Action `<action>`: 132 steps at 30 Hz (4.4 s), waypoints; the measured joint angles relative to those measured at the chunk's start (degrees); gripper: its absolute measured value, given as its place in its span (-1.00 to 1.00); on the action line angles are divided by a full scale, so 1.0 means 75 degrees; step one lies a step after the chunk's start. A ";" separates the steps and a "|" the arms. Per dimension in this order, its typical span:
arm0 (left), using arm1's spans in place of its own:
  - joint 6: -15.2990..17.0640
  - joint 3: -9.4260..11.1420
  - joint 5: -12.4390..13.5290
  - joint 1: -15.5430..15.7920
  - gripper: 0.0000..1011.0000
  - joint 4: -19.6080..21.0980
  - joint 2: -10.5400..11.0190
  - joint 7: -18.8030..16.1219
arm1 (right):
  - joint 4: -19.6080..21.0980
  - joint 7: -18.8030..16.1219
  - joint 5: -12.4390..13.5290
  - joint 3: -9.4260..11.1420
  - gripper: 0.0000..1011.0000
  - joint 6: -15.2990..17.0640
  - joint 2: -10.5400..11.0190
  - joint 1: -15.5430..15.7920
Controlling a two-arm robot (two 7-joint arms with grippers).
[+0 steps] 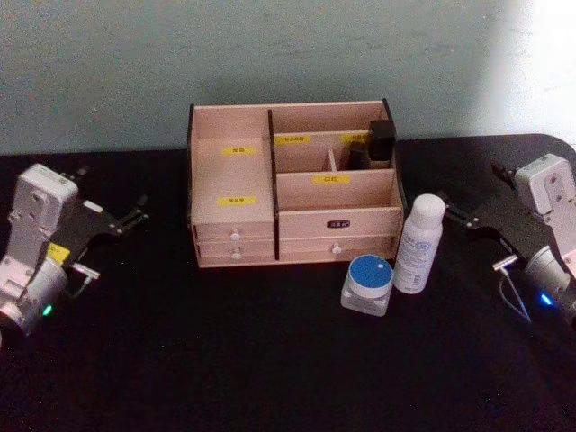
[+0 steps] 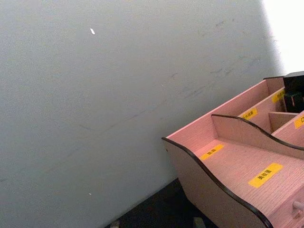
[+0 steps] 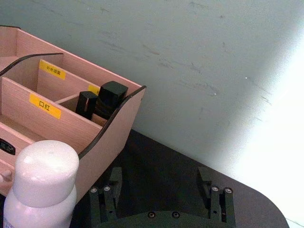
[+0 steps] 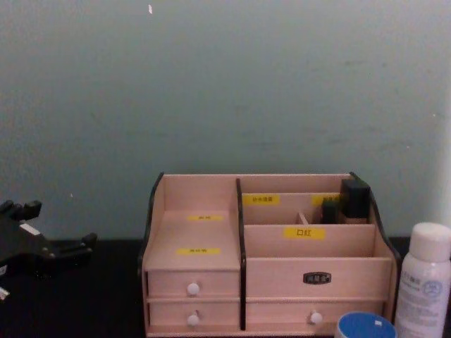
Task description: Pick up the facial cleanser and watermelon frost from the table and place them into the tiered storage box.
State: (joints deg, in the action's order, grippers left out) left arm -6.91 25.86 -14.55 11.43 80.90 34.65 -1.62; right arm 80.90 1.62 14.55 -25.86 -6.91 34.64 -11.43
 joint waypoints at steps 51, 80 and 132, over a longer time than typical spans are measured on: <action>0.0000 0.0000 0.0000 0.0000 0.98 0.0000 0.0000 0.0000 | 0.0000 -0.0009 0.0000 0.0034 0.98 0.0000 -0.0014 0.0018; 0.0000 0.0000 0.0000 0.0000 0.98 -0.0001 0.0000 0.0000 | 0.2121 -0.1030 0.0963 0.1140 0.98 0.0954 0.0891 0.2104; 0.0000 0.0000 0.0000 0.0000 0.98 -0.0001 0.0000 0.0000 | 0.1102 -0.2472 0.1197 0.1149 0.96 0.1341 -0.0573 0.1151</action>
State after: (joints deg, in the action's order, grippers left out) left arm -6.91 25.86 -14.55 11.43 80.90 34.65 -1.62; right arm 89.16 -16.92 23.52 -17.24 3.15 30.35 -2.80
